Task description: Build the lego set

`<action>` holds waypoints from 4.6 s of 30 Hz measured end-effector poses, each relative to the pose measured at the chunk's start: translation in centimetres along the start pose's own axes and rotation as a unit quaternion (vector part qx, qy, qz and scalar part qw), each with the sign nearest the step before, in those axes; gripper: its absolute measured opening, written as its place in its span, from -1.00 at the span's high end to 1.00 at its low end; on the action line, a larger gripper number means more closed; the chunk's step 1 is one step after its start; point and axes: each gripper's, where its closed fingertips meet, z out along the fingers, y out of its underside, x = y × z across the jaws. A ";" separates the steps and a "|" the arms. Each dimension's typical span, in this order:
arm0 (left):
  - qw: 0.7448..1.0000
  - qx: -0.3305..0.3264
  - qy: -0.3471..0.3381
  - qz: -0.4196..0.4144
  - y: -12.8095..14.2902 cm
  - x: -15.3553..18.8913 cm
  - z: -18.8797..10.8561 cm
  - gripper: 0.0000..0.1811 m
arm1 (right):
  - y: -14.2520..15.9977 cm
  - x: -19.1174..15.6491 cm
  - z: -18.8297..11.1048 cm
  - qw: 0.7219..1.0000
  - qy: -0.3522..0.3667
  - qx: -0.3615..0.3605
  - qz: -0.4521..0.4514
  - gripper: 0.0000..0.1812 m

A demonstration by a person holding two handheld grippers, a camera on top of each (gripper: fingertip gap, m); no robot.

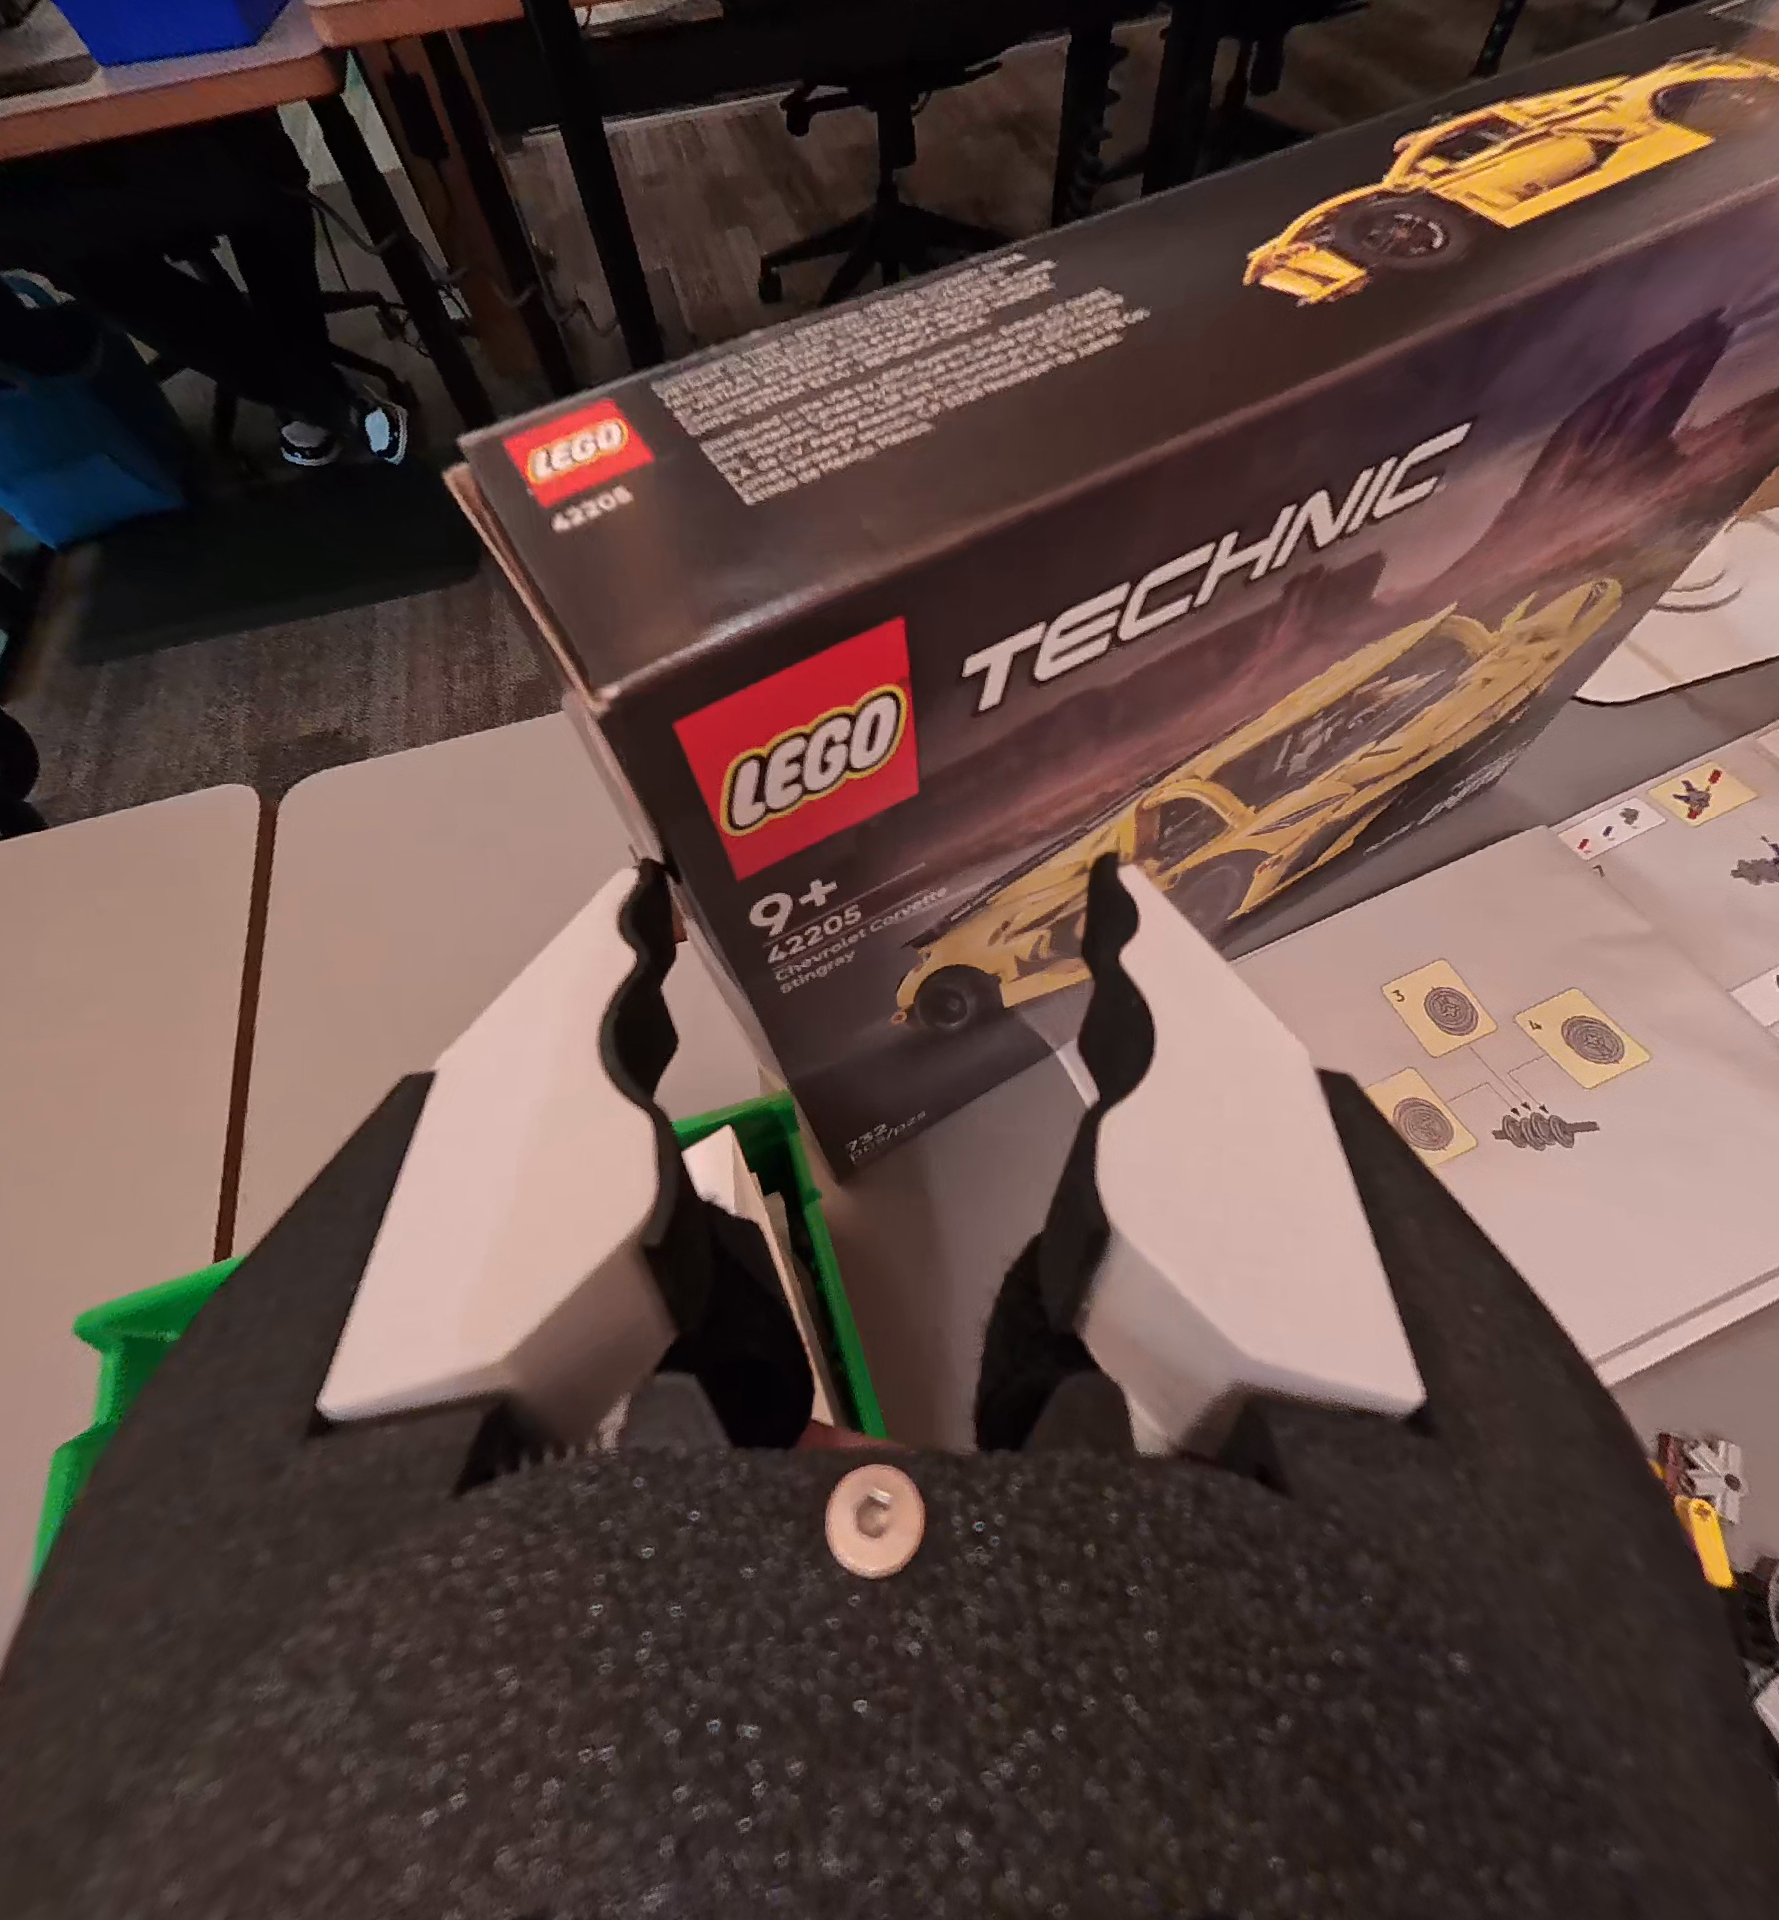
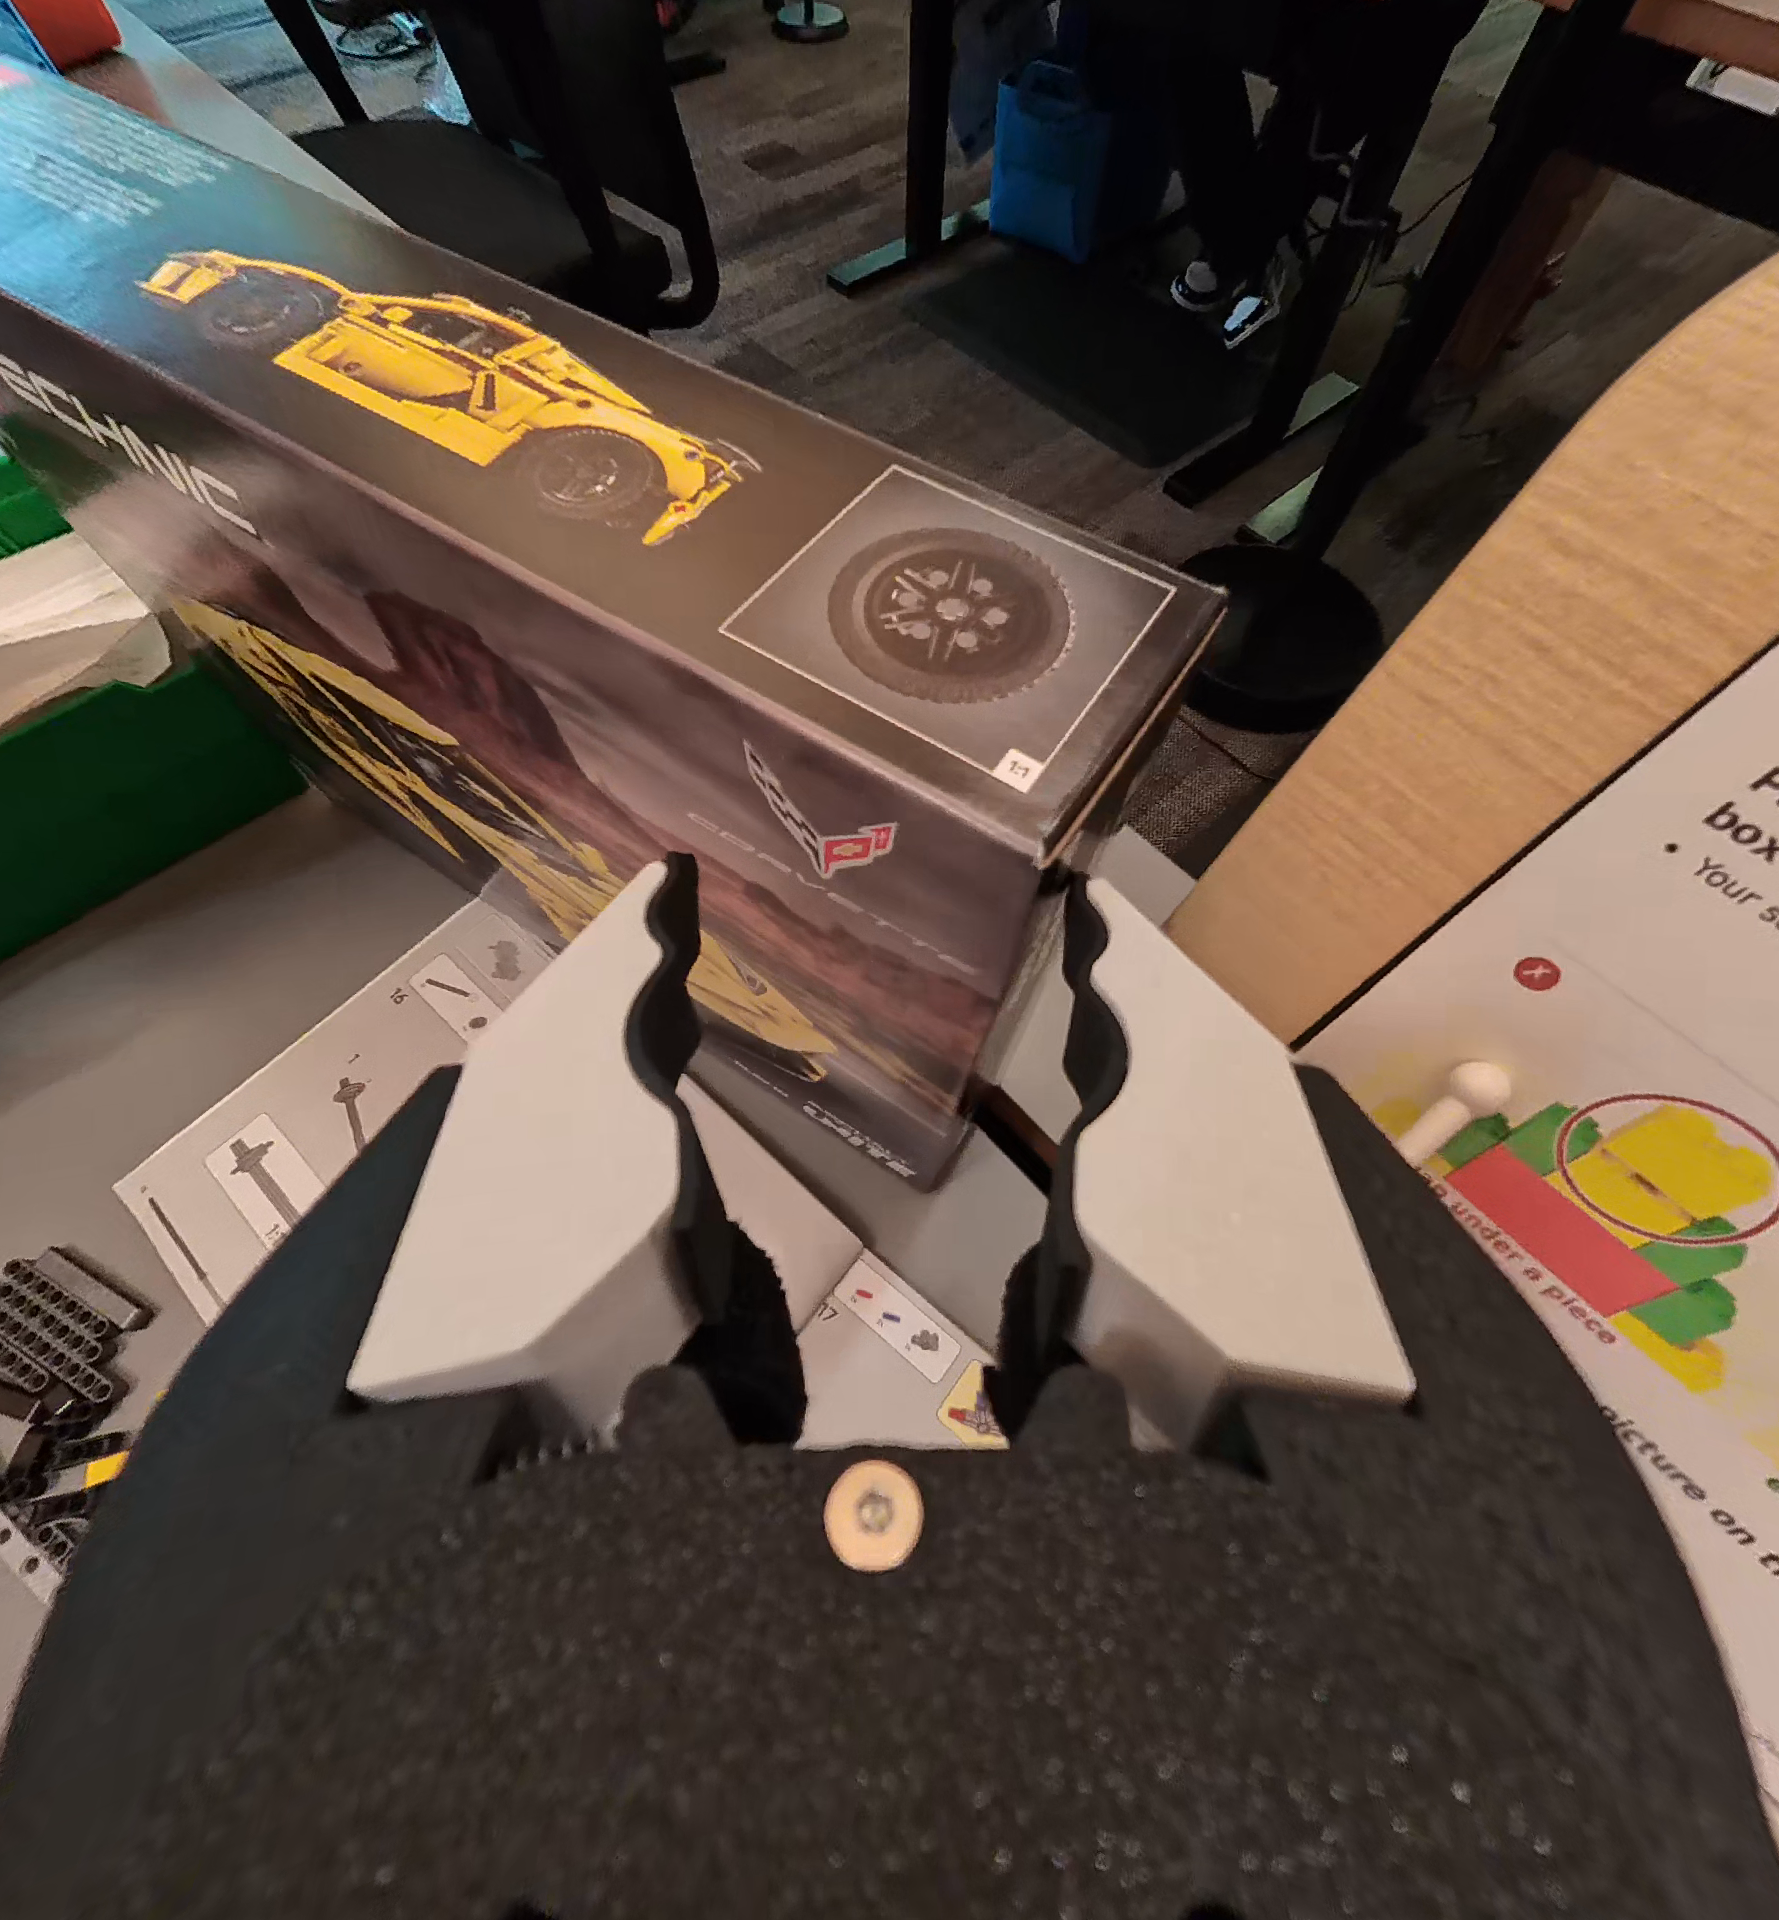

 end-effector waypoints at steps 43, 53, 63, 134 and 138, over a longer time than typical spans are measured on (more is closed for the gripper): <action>0.997 -0.022 -0.069 0.014 4.3 -0.1 0.8 -0.05 | 8.1 -1.2 -1.0 0.997 0.049 -0.019 -0.060 0.23; 0.976 0.084 0.195 -0.049 9.8 19.8 -12.0 0.39 | 23.7 -8.3 -21.3 0.973 -0.054 0.062 0.218 0.42; 0.951 -0.009 0.310 -0.016 20.4 34.2 -15.6 0.12 | 32.2 -17.0 -25.3 0.981 0.013 0.085 0.175 0.20; 0.945 0.032 0.312 0.094 17.7 37.0 -5.3 0.54 | 35.8 -18.0 -16.2 0.986 -0.085 -0.136 -0.054 0.71; 0.937 0.032 0.339 0.074 17.6 37.7 -5.9 0.56 | 35.7 -17.9 -15.8 0.986 -0.069 -0.138 -0.065 0.93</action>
